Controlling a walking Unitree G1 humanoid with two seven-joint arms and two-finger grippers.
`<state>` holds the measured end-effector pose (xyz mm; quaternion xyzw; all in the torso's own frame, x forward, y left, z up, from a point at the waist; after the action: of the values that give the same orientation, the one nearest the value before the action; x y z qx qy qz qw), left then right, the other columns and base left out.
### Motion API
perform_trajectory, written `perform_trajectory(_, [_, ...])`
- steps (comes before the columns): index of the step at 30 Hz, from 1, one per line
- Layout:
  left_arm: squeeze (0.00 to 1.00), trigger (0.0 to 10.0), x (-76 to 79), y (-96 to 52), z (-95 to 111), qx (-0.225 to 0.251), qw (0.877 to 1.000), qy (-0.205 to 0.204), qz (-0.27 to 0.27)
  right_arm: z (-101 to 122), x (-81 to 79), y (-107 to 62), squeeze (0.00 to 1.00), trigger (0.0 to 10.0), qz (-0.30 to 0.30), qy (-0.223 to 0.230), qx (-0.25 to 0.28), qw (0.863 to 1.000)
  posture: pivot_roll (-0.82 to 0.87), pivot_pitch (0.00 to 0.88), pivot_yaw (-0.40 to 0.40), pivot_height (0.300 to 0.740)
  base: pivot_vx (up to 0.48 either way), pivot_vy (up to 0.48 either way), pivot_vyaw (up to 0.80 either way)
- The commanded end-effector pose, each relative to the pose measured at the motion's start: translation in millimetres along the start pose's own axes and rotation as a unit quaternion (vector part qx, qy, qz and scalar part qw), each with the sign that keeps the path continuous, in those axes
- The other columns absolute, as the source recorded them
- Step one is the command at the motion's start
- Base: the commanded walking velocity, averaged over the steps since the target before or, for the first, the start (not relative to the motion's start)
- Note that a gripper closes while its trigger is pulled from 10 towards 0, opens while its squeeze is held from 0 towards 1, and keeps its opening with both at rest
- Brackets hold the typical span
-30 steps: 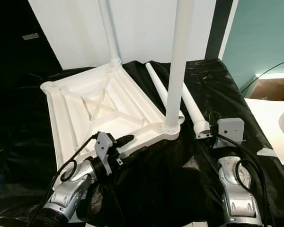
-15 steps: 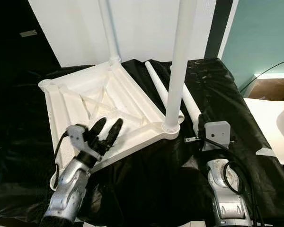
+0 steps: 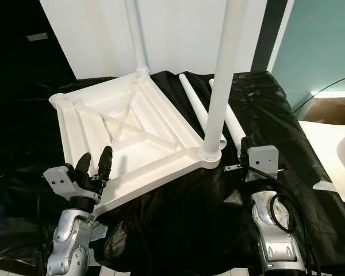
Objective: Building children table
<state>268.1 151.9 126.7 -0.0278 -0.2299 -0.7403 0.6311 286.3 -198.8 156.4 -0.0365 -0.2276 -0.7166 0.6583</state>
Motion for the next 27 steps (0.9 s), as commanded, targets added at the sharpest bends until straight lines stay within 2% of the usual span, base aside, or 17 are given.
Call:
perform_trajectory(1, [0.0, 10.0, -2.7, -1.9, 2, 0.005, 1.0, 0.01, 0.01, -3, 0.5, -0.3, 0.0, 10.0, -0.003, 0.007, -0.006, 1.0, 0.02, 0.0, 0.048, 0.74, 0.0, 0.0, 0.0])
perform_trajectory(4, [0.0, 10.0, -13.3, -2.1, 7, 0.008, 0.998, 0.042, 0.048, -6, -6.7, 14.5, 0.0, 10.0, 0.021, 0.018, -0.009, 1.0, 0.03, 0.0, 0.053, 0.74, 0.0, 0.0, 0.0])
perform_trajectory(6, [0.0, 10.0, -15.4, -2.3, 8, 0.007, 0.997, 0.05, 0.056, -6, -10.8, 17.9, 0.0, 10.0, 0.034, 0.02, -0.01, 0.999, 0.03, 0.0, 0.053, 0.74, 0.0, 0.0, 0.0])
perform_trajectory(7, [0.0, 10.0, -15.4, -2.3, 8, 0.007, 0.997, 0.05, 0.056, -6, -10.8, 17.9, 0.0, 10.0, 0.034, 0.02, -0.01, 0.999, 0.03, 0.0, 0.053, 0.74, 0.0, 0.0, 0.0])
perform_trajectory(10, [0.0, 10.0, -12.5, -1.7, 8, 0.001, 0.997, 0.059, 0.051, -10, -24.4, 27.6, 0.0, 10.0, 0.065, 0.038, -0.023, 0.997, 0.04, 0.0, 0.053, 0.74, 0.0, 0.0, 0.0])
perform_trajectory(13, [0.0, 10.0, -11.2, -1.6, 8, -0.001, 0.997, 0.061, 0.047, -12, -28.6, 29.9, 0.0, 10.0, 0.075, 0.045, -0.028, 0.996, 0.04, 0.0, 0.054, 0.74, 0.0, 0.0, 0.0])
perform_trajectory(15, [0.0, 10.0, -9.6, -1.6, 8, -0.001, 0.997, 0.066, 0.045, -15, -43.8, 36.0, 0.0, 10.0, 0.112, 0.063, -0.04, 0.991, 0.05, 0.0, 0.058, 0.74, 0.0, 0.0, 0.0])
perform_trajectory(16, [0.0, 10.0, -9.6, -1.6, 8, -0.001, 0.997, 0.066, 0.045, -15, -43.8, 36.0, 0.0, 10.0, 0.112, 0.063, -0.04, 0.991, 0.05, 0.0, 0.058, 0.74, 0.0, 0.0, 0.0])
perform_trajectory(18, [0.0, 10.0, -7.5, -0.9, 8, -0.001, 0.997, 0.071, 0.04, -17, -59.2, 42.6, 0.0, 10.0, 0.156, 0.082, -0.05, 0.983, 0.06, 0.0, 0.058, 0.74, 0.0, 0.0, 0.0])
perform_trajectory(20, [0.0, 10.0, -5.8, 0.0, 9, 0.0, 0.997, 0.074, 0.037, -16, -68.2, 47.4, 0.0, 10.0, 0.183, 0.093, -0.052, 0.977, 0.06, 0.0, 0.058, 0.74, 0.0, 0.0, 0.0])
perform_trajectory(25, [0.0, 10.0, -5.4, 0.3, 9, 0.0, 0.996, 0.076, 0.036, -15, -68.2, 49.9, 0.0, 10.0, 0.181, 0.094, -0.051, 0.978, 0.07, 0.0, 0.057, 0.74, 0.0, 0.0, 0.0])
perform_trajectory(27, [0.0, 10.0, -3.2, -3.5, 6, -0.026, 0.997, 0.076, 0.0, -14, -53.6, 52.8, 0.0, 10.0, 0.12, 0.096, -0.048, 0.987, 0.08, 0.0, 0.053, 0.74, 0.0, 0.0, 0.0])
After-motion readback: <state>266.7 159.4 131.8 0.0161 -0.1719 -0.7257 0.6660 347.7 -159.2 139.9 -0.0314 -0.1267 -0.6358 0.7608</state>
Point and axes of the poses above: a point about 5 cm out from each wrist's last joint towards the gripper, its own y axis pointing out of the wrist towards the gripper, its own z axis along the axis of the wrist's last joint, x = y × z, the point moved 2 cm from there along y, pointing out of the wrist towards the gripper, and after that the axes turned 2 degrees about -y, right-handed, at the moved point
